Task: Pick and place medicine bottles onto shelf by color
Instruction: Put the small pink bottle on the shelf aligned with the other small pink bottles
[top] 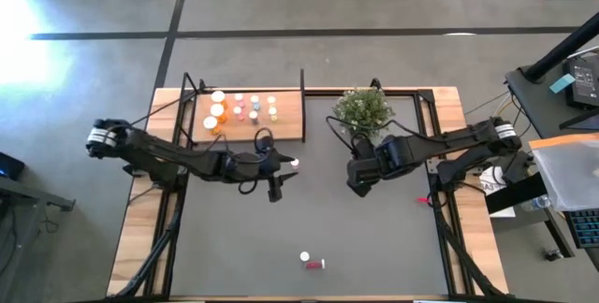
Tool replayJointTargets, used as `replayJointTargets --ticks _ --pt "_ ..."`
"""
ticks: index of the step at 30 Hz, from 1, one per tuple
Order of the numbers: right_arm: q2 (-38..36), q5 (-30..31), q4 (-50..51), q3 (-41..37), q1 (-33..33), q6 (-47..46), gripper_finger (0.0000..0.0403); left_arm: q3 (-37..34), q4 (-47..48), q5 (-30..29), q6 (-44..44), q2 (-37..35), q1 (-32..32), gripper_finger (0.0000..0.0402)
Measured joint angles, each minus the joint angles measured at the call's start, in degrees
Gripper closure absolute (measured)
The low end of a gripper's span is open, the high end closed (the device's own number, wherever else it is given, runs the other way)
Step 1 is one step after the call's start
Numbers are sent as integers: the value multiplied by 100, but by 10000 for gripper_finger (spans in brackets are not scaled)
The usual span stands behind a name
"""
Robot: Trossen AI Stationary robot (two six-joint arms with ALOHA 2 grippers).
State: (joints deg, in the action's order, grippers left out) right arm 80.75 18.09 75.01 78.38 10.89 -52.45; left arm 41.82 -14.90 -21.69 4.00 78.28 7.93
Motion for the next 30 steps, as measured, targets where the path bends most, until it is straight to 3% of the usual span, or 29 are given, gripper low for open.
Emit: replayJointTargets --ticks 16,30 --pt "-5 2 -109 -72 11 -14 177 91 -28 -424 2 1228 -367 219" --pt "-2 4 -170 -73 11 -8 177 90 -79 -389 23 1477 -724 219"
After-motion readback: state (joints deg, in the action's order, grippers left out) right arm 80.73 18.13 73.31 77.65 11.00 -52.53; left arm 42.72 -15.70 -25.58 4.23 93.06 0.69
